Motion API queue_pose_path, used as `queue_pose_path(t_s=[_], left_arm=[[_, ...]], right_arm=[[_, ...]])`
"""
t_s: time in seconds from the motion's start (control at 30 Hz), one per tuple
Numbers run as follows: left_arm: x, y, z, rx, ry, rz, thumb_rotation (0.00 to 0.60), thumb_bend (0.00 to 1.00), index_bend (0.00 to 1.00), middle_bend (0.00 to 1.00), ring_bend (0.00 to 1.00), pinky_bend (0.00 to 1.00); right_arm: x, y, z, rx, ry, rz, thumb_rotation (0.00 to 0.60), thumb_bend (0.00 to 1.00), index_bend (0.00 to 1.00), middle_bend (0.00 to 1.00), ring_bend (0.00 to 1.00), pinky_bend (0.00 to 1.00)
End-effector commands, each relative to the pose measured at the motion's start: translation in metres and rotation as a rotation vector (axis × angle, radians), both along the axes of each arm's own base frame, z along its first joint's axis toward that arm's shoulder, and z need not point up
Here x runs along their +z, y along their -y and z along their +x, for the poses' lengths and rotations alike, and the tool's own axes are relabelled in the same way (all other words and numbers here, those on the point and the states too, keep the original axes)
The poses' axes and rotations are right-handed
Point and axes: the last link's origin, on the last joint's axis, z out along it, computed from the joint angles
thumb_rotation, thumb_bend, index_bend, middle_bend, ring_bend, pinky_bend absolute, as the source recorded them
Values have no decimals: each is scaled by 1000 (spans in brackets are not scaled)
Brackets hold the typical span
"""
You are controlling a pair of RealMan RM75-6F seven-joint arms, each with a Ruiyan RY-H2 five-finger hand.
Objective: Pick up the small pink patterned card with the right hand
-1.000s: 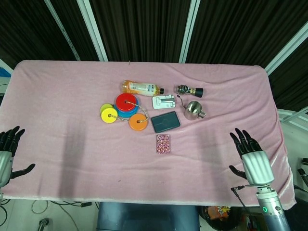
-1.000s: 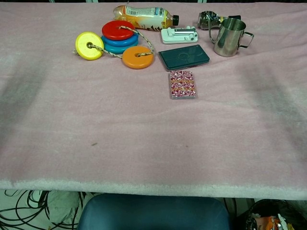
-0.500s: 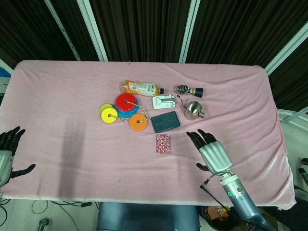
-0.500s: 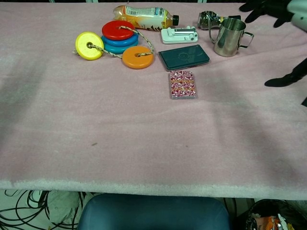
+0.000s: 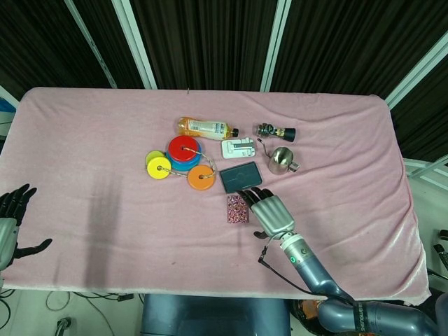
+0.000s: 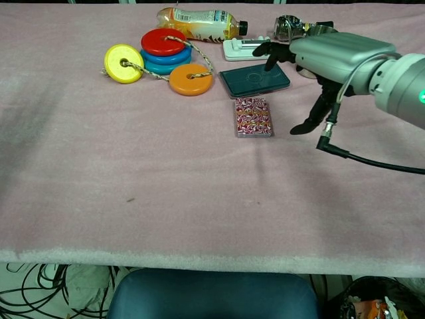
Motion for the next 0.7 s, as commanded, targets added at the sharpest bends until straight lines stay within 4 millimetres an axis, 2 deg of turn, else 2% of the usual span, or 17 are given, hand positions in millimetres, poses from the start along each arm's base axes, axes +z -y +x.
queue_pose_path(t_s=[0.03,0.33,0.7], left_arm=[[0,0,0,2,4,-3,600,0,0,0,0,0],[0,-1,-1,14,17,-10,600,0,0,0,0,0],[1,-1,-1,23,28,-15,600,0,0,0,0,0]], right_arm=[[-9,8,6,0,-3,7,600,118,62,201,153,240],[-32,20,21,-16,2,34,600,130,71,233,157,239],[-47,31,22,-50,-8,42,600,131,81,243,161,240]])
